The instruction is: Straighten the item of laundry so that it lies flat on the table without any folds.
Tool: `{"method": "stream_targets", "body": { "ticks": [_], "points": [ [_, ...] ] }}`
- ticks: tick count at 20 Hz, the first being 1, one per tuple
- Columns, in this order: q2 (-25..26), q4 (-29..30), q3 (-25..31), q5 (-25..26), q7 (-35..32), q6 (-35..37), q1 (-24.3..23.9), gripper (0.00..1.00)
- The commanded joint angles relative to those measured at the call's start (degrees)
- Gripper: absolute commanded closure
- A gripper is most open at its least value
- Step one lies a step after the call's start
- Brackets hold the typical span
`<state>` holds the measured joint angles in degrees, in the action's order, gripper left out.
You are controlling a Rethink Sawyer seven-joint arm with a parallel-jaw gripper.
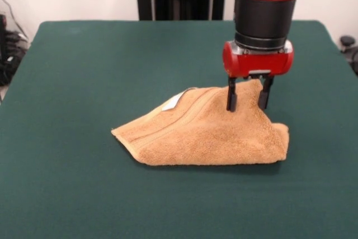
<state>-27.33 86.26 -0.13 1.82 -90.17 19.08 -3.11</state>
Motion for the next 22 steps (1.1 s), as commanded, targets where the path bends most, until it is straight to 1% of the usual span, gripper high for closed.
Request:
{"method": "stream_targets", "body": {
  "ticks": [1, 6, 11, 17, 22],
  "points": [
    [3.1, 4.3, 3.5, 0.4, -8.4, -0.9, -0.6, 0.00],
    [3.7, 3.6, 2.9, 0.3, -8.8, -0.9, -0.1, 0.00],
    [4.1, 3.6, 3.6, 0.2, -8.2, 0.0, -0.3, 0.00],
    [4.4, 5.4, 6.6, -0.8, -8.4, -0.7, -1.1, 0.00],
    [4.7, 6.0, 8.0, -1.6, -8.9, -1.0, -1.3, 0.00]
  ]
}}
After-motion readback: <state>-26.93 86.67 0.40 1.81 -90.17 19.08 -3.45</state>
